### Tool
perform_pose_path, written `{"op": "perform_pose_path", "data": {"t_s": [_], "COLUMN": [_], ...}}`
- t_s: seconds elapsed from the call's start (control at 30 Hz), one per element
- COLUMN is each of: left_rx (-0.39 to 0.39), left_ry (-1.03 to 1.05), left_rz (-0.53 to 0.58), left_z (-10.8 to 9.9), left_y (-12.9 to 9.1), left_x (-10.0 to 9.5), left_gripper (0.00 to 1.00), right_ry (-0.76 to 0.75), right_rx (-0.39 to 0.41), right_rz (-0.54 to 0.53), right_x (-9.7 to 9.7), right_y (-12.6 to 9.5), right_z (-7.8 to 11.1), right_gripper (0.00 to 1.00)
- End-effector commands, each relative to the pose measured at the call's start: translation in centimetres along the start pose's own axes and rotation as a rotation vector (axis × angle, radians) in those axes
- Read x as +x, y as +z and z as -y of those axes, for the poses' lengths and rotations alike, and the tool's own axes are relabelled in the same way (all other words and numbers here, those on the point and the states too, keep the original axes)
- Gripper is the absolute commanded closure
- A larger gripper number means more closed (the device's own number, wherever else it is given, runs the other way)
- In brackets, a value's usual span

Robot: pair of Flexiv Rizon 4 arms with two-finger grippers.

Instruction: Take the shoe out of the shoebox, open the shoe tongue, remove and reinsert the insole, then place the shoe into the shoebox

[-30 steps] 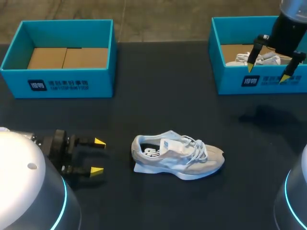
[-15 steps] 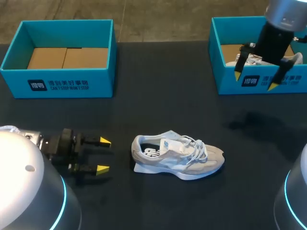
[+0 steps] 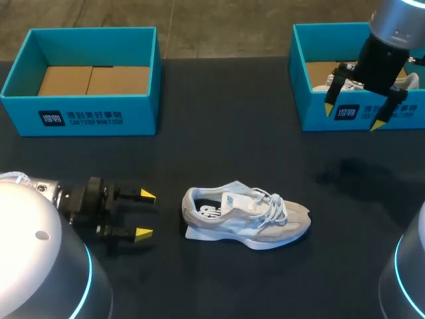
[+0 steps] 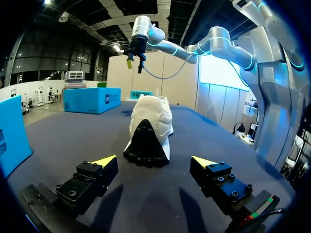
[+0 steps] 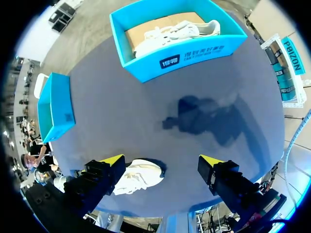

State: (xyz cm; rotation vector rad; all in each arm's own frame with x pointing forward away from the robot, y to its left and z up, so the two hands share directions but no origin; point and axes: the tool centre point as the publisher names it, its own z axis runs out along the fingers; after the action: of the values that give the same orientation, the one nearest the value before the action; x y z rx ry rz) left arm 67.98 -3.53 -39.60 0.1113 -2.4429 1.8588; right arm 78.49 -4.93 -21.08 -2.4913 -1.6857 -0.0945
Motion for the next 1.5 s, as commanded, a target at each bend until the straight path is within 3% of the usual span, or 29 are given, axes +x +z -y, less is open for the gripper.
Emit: {"op": "perform_pose_path", "data": {"t_s": [0.03,0.53,0.93,1.5], "left_rx": [0.001,0.009,0.008,0.017], "left_ry": [0.005,-0.001,-0.014,-0.019], "left_rz": [0.012,0.017,0.001,-0.013], "left_z": [-0.2,0.3,0.3,0.5], "left_y": [0.4,2.2,3.0,4.0], "left_x": [0.2,-0.9,-1.5,-1.1], "left_gripper": [0.00,0.00,0.00,0.00], "right_ry": [0.000,-0.004,-0.082,-0.215], "right_rx": [-0.001,-0.004,0.049,-0.030], "right_rz": [-0.003,-0.008,0.036,0.040], "right_x": [-0.1,0.3,3.7,3.9], "right_y": [0.1,0.1,3.4,4.4], "right_z": [0.0,0.2,4.1,7.5], "right_gripper": [0.00,0.00,0.00,0.00]}}
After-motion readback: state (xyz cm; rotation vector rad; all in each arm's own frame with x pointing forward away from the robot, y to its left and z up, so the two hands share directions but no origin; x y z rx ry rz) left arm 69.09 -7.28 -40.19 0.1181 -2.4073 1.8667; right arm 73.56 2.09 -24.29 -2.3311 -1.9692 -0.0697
